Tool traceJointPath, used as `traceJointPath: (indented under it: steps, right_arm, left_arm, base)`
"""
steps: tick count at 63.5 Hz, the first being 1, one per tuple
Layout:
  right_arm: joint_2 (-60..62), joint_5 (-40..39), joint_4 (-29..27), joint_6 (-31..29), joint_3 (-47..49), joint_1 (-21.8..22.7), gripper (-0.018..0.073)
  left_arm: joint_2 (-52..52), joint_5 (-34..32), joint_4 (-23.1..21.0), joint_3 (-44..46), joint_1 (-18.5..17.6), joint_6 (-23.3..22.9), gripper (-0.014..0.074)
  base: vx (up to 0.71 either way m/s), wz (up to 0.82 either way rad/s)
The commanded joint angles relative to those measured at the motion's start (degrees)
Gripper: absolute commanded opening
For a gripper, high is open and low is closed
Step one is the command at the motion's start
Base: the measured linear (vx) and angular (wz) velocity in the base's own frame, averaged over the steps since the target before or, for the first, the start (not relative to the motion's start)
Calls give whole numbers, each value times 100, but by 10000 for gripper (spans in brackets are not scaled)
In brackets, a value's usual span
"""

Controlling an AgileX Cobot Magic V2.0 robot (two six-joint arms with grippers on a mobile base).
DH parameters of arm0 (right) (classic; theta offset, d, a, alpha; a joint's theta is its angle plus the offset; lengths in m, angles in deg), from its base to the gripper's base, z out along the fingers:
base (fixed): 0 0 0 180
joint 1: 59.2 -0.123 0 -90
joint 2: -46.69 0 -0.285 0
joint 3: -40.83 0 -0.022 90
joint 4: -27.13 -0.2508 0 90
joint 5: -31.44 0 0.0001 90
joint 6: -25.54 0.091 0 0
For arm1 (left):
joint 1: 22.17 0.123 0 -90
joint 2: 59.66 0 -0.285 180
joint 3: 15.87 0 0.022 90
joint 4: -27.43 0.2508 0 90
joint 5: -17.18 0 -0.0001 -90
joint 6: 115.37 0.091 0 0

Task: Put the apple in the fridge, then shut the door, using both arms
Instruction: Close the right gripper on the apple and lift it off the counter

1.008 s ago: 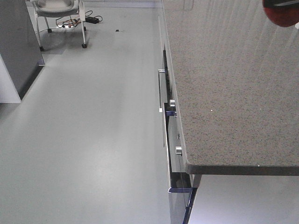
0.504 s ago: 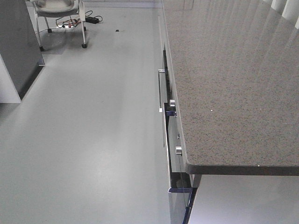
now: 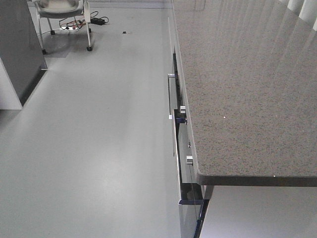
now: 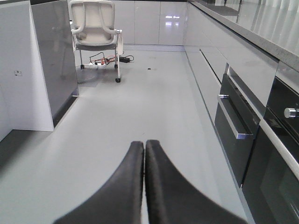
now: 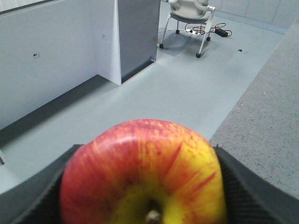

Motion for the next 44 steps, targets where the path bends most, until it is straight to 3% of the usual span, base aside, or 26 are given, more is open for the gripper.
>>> traceJointPath:
  steps: [1,44]
  right_arm:
    - [28,-93,-227,-6,127,20,-3]
    - [28,-93,-241,-6,127,20,-3]
  left_arm:
    - [-34,-397,-18,-120,-16,-22,-6]
    - [-34,-397,-18,-120,-16,-22,-6]
  base:
    - [0,0]
    - [0,0]
